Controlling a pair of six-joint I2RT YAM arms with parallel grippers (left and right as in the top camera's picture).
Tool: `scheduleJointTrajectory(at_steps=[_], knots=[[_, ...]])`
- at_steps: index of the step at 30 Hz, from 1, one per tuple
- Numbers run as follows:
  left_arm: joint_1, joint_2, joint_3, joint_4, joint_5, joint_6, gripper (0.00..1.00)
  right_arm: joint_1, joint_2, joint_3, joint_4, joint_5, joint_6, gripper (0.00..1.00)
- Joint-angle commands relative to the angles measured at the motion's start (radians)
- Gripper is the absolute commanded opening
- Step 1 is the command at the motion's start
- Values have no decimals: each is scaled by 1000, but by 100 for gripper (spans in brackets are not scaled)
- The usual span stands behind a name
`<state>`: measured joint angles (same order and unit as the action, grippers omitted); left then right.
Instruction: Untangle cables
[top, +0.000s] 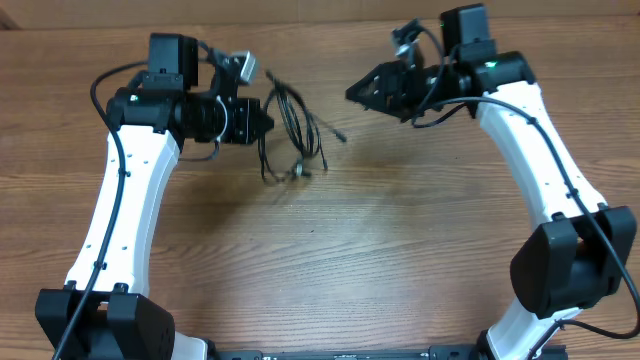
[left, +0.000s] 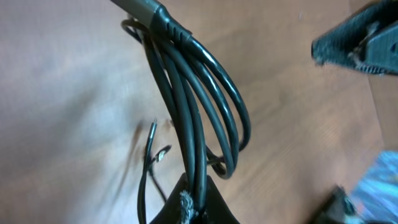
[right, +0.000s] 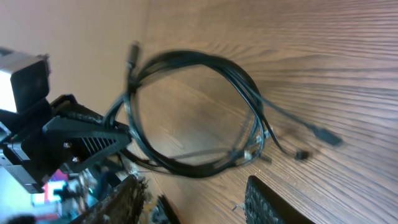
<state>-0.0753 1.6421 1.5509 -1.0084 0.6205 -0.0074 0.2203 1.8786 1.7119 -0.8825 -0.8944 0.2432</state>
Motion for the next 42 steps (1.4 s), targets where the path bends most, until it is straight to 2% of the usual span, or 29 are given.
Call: scheduleJointTrajectory(at_steps=[1, 6, 12, 23, 25, 31, 35, 37, 38, 42], knots=[[2, -13, 7, -85, 35, -16, 4, 56, -5, 11, 2, 18, -115, 51], [2, -13, 7, -141, 127, -16, 4, 113, -4, 11, 2, 19, -128, 51], [3, -13, 7, -140, 166, -113, 4, 193, -4, 10, 2, 125, 14, 50], [3, -13, 7, -140, 227, -113, 4, 286, -2, 10, 48, 290, 132, 50], [3, -13, 7, -140, 240, -113, 4, 298, -2, 10, 51, 352, 162, 42], [3, -13, 7, -140, 291, -100, 4, 315, 60, 10, 78, 381, 176, 32], [3, -13, 7, -139, 282, -92, 4, 306, 70, 10, 86, 381, 175, 16], [3, -13, 7, -140, 245, -93, 4, 290, 62, 12, 89, 378, 175, 6], [4, -13, 7, -140, 222, -93, 4, 278, 56, 12, 84, 377, 175, 4], [23, -13, 7, -141, 45, -94, 4, 158, -29, 12, 8, 382, 143, 4]])
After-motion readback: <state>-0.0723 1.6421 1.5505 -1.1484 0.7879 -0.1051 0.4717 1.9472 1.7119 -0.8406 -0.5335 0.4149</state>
